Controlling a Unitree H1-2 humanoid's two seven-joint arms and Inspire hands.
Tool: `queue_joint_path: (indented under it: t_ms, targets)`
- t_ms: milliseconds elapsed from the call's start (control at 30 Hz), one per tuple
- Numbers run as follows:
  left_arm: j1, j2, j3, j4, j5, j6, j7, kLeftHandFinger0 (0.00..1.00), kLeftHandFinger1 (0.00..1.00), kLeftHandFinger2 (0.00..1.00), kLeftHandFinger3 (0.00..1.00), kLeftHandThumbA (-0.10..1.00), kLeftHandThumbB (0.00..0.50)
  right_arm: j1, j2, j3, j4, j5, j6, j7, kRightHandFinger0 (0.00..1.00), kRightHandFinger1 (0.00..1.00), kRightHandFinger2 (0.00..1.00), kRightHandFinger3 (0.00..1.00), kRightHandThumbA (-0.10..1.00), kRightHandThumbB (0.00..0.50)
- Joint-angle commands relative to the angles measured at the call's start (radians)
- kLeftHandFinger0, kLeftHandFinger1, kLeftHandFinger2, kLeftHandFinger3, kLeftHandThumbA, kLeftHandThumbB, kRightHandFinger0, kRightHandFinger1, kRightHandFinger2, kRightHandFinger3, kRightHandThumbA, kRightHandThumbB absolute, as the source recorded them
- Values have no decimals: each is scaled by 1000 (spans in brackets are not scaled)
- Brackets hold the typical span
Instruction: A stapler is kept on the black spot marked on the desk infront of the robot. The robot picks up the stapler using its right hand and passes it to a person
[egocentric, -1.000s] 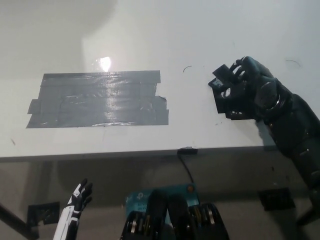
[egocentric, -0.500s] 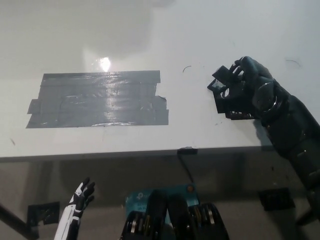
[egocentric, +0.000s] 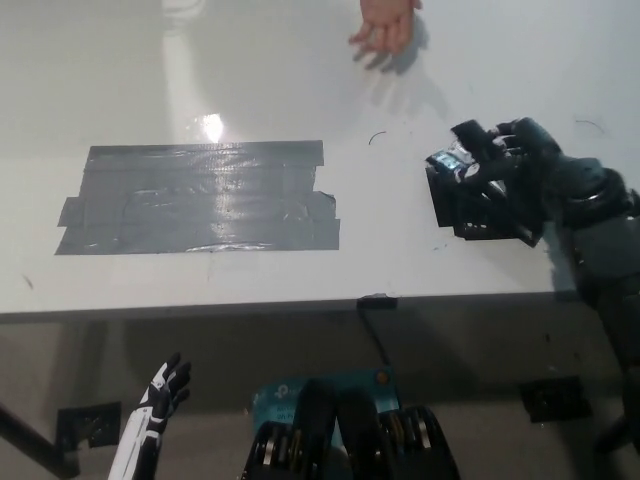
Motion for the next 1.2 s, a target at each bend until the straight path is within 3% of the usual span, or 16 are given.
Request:
queue_joint_path:
  t_ms: [0,200,267,333,367,500,700,733,967,1033,1133,1167]
  targets:
    - [-12,9,3,-24,-6,-15,-2,1000,1000,1000,1000,1000,500,-151,-42,-154,-56,261,201,203,0,0,8,42,861,20]
    - [-14,9,3,-28,-3,-7,-3,1000,1000,1000,1000,1000,500,-226,-67,-208,6,341,201,326,0,0,0,0,907,4]
    - [-14,10,2,-34,2,-2,-1,1000,1000,1000,1000,1000,500,-245,-72,-216,22,366,201,369,0,0,0,0,915,15]
    - [-16,10,2,-25,2,-13,-1,1000,1000,1000,1000,1000,500,-265,-66,-236,45,404,201,378,0,0,0,0,874,60]
    - [-15,12,2,-24,3,-15,-2,1000,1000,1000,1000,1000,500,-265,-61,-223,19,409,201,393,0,0,0,0,911,69]
    - [-20,12,2,-23,2,-15,-2,1000,1000,1000,1000,1000,500,-256,-44,-195,-71,445,201,404,0,0,0,0,970,46]
    - [-22,10,3,-21,7,-14,1,1000,1000,1000,1000,1000,500,-231,-11,-95,-291,519,201,340,0,0,0,0,945,25]
    - [-22,10,3,-22,6,-12,1,1000,1000,1000,1000,1000,500,-236,-5,-77,-306,531,201,323,0,0,0,0,946,41]
    - [-21,13,0,-30,21,-8,2,1000,1000,1000,1000,1000,500,-292,32,-2,-284,586,201,161,0,0,0,0,883,34]
    - [-22,13,-1,-29,21,-10,1,1000,1000,1000,1000,1000,500,-313,52,6,-267,535,201,111,0,0,0,1,820,47]
    - [-22,14,-1,-33,22,-6,0,1000,1000,1000,1000,1000,500,-336,70,15,-237,499,201,64,0,0,34,95,804,57]
    - [-23,14,-1,-33,24,-6,0,1000,1000,1000,1000,1000,500,-361,80,29,-193,447,201,54,0,0,9,42,834,63]
